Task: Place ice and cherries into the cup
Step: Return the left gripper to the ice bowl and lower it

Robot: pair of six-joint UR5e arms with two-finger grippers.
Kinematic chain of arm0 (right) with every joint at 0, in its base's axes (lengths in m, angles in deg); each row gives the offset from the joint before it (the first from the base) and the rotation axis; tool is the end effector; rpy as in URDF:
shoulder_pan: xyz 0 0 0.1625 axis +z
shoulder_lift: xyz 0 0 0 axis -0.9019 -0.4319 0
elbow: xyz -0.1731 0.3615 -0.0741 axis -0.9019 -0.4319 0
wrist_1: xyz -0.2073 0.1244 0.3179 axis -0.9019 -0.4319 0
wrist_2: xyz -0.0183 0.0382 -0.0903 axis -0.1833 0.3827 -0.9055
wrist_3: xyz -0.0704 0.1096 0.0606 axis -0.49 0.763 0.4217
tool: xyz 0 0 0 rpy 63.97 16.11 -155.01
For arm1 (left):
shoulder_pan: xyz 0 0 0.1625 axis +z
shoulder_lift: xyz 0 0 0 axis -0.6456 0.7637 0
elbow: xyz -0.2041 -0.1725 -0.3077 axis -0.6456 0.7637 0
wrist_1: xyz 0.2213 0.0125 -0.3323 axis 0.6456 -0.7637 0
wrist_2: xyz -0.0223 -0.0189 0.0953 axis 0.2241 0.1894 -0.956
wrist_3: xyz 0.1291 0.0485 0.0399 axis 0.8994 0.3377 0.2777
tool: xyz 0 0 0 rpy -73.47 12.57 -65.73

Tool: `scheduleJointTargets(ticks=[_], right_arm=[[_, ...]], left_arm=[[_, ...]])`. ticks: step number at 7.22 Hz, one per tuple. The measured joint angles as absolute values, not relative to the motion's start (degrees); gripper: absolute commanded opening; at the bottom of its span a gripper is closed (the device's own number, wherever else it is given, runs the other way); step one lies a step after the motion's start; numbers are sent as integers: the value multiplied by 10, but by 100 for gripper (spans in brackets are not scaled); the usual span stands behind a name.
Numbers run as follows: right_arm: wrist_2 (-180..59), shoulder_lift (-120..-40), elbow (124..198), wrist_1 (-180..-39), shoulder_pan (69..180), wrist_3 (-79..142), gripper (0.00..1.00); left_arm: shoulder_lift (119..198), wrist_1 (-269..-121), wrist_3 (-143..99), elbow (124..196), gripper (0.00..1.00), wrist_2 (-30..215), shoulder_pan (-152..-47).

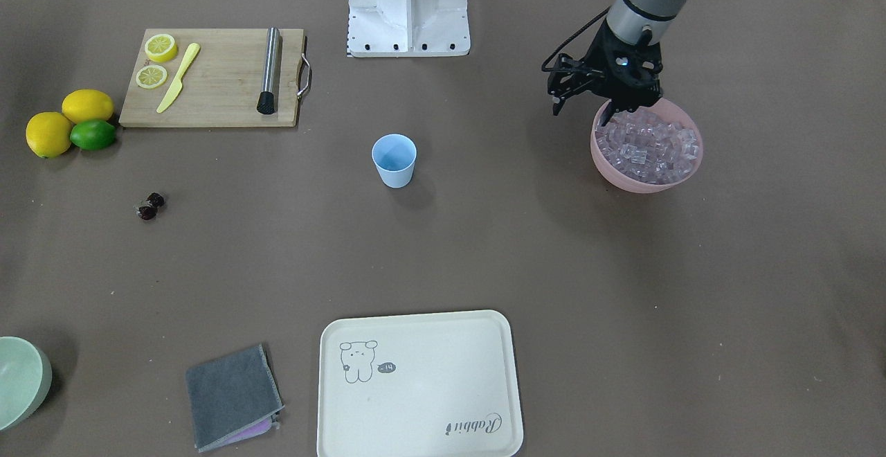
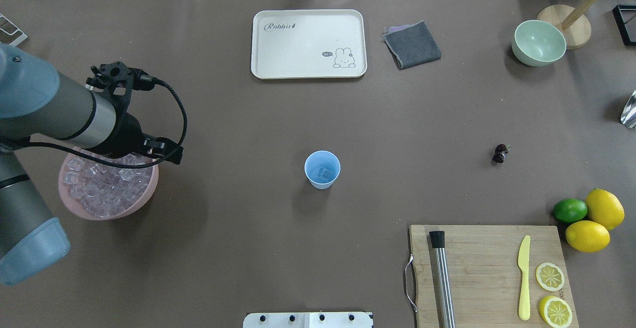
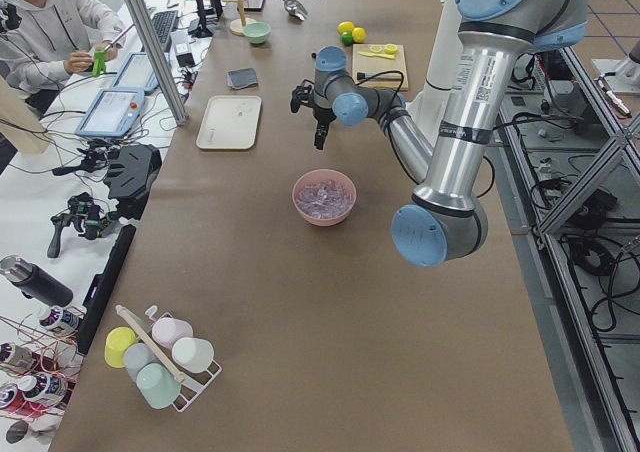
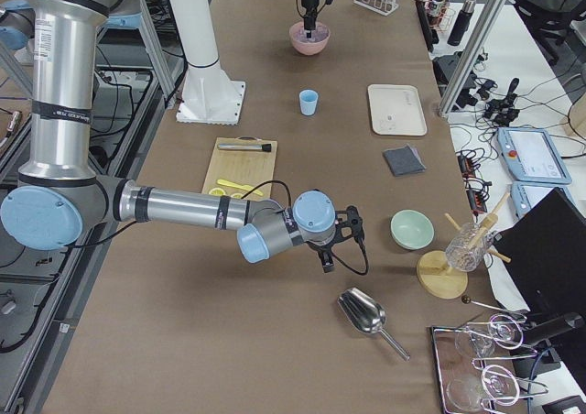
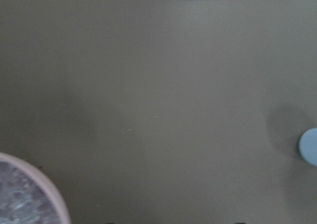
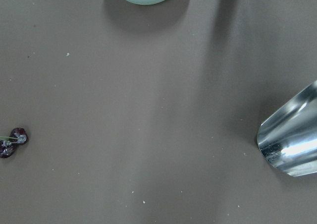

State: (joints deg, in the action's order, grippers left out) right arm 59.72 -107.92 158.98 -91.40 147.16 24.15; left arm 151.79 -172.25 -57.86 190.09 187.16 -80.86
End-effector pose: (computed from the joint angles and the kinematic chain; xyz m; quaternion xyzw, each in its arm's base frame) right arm -0.0386 -0.4464 0.6463 0.1249 -0.4609 -0.0793 0.8750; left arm 0.3517 -0.3949 0.3141 0.0930 0.4304 0.0814 0.8941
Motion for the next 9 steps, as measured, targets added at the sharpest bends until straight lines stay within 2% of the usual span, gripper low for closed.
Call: scheduleJointTargets(ticks=[3, 9], right_arm=[[597, -1080, 1590, -914, 1467, 250, 100], [600, -1084, 1592, -907, 1467, 252, 100]], left_arm=[[1478, -1722, -553, 1889, 84, 1865, -811], [1467, -1774, -550, 1808, 82, 1858, -804]])
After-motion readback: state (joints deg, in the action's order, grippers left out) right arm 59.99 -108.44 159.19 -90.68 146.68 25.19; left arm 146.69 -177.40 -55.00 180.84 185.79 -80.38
